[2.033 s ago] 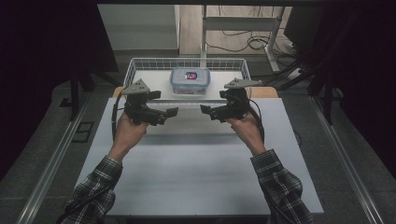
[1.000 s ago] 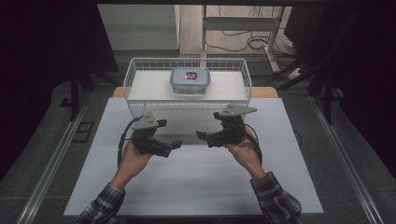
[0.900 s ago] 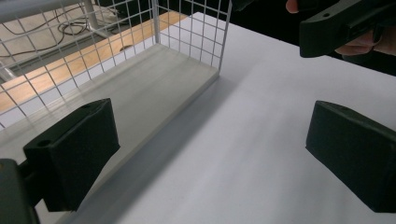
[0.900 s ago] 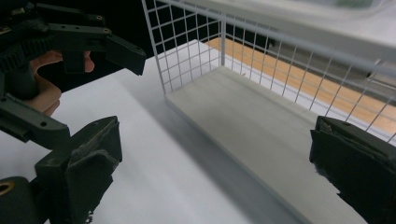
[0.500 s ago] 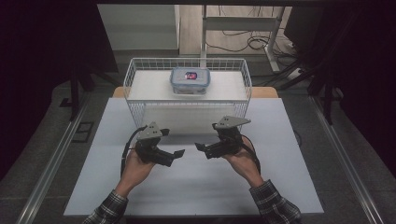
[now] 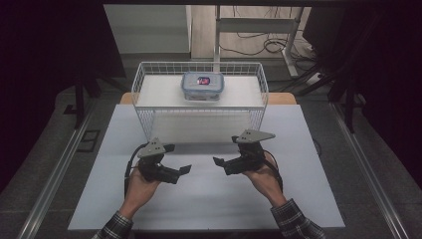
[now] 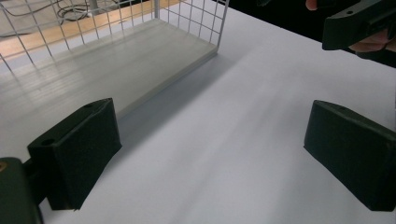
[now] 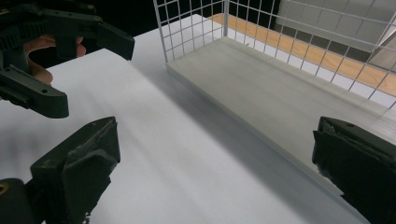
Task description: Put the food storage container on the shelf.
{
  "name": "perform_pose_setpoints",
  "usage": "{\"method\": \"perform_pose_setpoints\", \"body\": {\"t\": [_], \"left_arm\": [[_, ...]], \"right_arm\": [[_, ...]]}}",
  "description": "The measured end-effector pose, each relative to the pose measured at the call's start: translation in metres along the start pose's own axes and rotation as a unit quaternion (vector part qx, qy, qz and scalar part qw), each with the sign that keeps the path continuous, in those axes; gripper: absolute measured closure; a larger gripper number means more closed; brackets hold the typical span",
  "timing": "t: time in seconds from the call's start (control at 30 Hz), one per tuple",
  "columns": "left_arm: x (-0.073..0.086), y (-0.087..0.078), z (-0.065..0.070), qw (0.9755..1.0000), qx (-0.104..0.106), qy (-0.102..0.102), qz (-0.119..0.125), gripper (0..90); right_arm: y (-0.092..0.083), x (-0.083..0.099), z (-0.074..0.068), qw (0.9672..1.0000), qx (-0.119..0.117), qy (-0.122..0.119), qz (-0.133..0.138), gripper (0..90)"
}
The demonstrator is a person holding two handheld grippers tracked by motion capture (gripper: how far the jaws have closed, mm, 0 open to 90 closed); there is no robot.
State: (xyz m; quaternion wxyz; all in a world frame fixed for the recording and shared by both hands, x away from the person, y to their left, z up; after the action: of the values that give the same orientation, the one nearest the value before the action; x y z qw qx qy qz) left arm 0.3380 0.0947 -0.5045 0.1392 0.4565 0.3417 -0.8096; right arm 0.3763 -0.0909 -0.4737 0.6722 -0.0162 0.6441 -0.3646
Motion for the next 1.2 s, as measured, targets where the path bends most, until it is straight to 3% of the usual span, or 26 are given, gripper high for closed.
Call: {"method": "perform_pose_setpoints", "body": {"t": [0.23, 0.67, 1.0, 1.2], "left_arm": [[0.005, -0.004, 0.006, 0.9999, 0.012, -0.006, 0.007, 3.6], [0.027, -0.004, 0.007, 0.9999, 0.004, -0.005, -0.013, 3.7], [0.042, -0.01, 0.004, 0.9997, -0.001, -0.015, -0.018, 3.7], [0.051, -0.016, 0.001, 0.9995, -0.007, -0.02, -0.022, 3.8]], "right_arm": [[-0.001, 0.007, -0.005, 1.0, -0.004, 0.002, -0.002, 0.9], [0.001, 0.025, -0.021, 0.9998, -0.01, -0.008, -0.016, 1.8], [0.002, 0.038, -0.034, 0.9997, -0.016, 0.002, -0.016, 1.6], [-0.003, 0.044, -0.034, 0.9998, -0.011, 0.01, -0.014, 1.6]]}}
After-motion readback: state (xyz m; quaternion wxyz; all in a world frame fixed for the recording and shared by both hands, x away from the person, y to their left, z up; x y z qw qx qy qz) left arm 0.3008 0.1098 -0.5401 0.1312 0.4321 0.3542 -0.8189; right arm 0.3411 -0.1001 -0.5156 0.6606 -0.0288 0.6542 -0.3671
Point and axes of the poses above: each handheld gripper's, and its own axes: y roughly forward along the jaws, x roughly out of its underside, z roughly to its right, the point moved 8 cm from there along y, roughly forward along the jaws, and after that the axes turned 14 degrees about -y, right-handed, at the moved point
